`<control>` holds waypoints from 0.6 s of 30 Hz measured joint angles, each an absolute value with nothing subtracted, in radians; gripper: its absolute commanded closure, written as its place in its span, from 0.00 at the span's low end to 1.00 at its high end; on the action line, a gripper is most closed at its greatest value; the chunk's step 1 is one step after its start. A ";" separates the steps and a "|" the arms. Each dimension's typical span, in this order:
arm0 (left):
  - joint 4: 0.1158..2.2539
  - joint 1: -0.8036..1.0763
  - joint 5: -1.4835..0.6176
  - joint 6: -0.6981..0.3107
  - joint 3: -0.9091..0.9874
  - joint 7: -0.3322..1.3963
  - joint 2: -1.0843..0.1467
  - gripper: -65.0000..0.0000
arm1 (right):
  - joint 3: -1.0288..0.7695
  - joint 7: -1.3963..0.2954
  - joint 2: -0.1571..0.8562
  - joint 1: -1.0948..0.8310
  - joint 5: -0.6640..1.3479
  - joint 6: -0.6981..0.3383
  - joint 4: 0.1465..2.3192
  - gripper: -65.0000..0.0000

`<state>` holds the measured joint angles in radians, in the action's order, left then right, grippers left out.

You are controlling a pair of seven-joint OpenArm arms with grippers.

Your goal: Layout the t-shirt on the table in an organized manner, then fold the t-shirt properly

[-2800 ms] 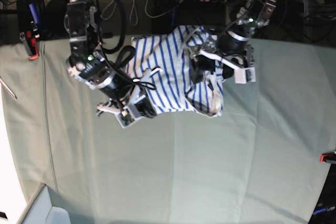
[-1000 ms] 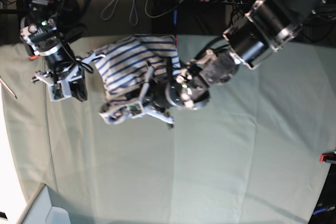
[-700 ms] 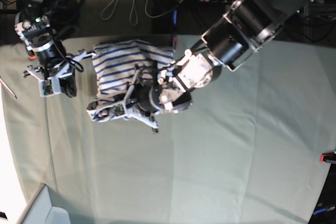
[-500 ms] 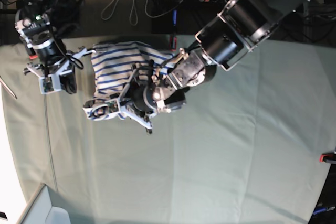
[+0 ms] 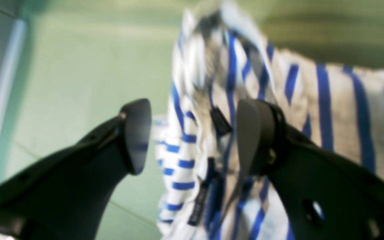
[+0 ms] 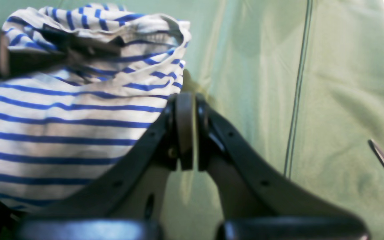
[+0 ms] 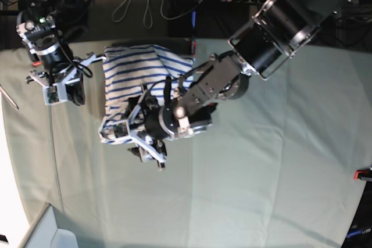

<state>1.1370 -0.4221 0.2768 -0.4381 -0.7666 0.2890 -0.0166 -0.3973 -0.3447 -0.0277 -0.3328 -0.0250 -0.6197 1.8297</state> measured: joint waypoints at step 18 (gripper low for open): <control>1.499 -0.218 0.278 -0.426 0.148 0.719 -0.005 0.47 | -0.140 -0.332 -0.159 -0.326 -0.019 -0.620 1.736 1.00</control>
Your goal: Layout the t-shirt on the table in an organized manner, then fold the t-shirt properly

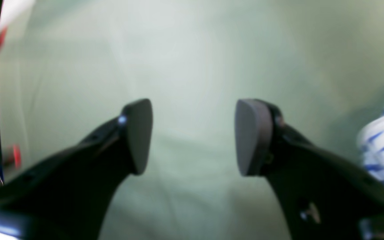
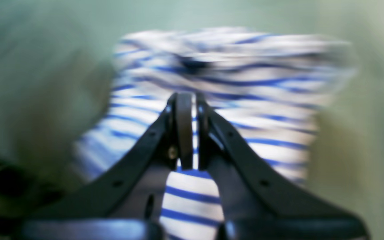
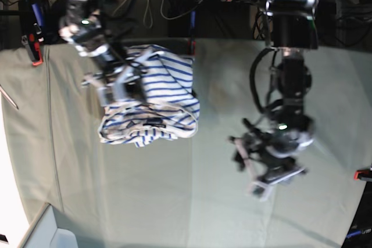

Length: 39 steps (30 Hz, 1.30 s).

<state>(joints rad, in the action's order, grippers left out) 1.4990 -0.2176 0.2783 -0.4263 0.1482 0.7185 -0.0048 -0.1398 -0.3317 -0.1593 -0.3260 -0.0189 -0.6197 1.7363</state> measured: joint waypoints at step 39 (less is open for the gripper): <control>1.011 -0.220 0.276 -0.422 -0.089 0.514 0.147 1.00 | -0.173 -0.187 -0.083 -0.387 -0.019 -0.616 1.570 1.00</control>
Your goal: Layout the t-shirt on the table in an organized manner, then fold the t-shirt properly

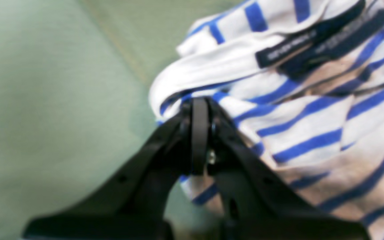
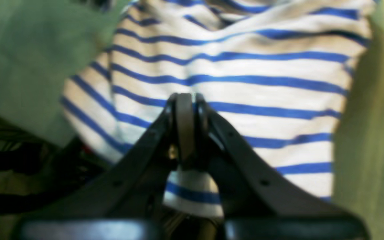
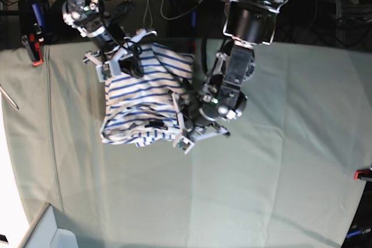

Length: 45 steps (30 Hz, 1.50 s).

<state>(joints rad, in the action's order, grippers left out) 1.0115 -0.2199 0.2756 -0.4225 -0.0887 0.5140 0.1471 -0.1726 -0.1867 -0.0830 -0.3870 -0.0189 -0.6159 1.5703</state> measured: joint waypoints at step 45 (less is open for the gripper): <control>1.674 0.205 -0.132 -0.424 0.609 0.697 -0.067 1.00 | 0.055 -0.359 -0.056 -0.076 -0.022 -0.616 1.525 0.86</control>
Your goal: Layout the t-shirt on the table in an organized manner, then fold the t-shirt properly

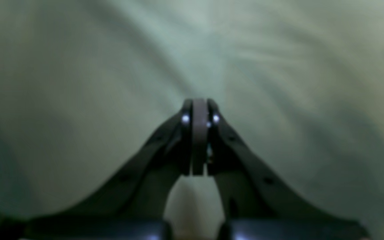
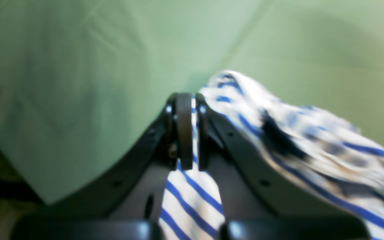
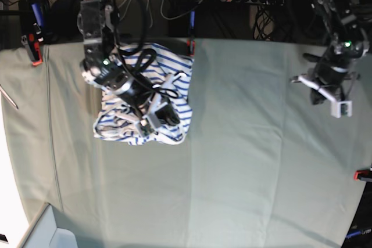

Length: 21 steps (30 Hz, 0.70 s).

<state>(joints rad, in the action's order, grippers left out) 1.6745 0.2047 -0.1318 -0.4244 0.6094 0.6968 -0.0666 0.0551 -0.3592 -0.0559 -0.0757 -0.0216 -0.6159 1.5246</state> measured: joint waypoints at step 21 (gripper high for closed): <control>1.676 0.190 -0.135 -0.431 0.664 0.699 -0.064 1.00 | 0.047 -0.366 -0.017 -0.042 -0.029 -0.616 1.352 0.63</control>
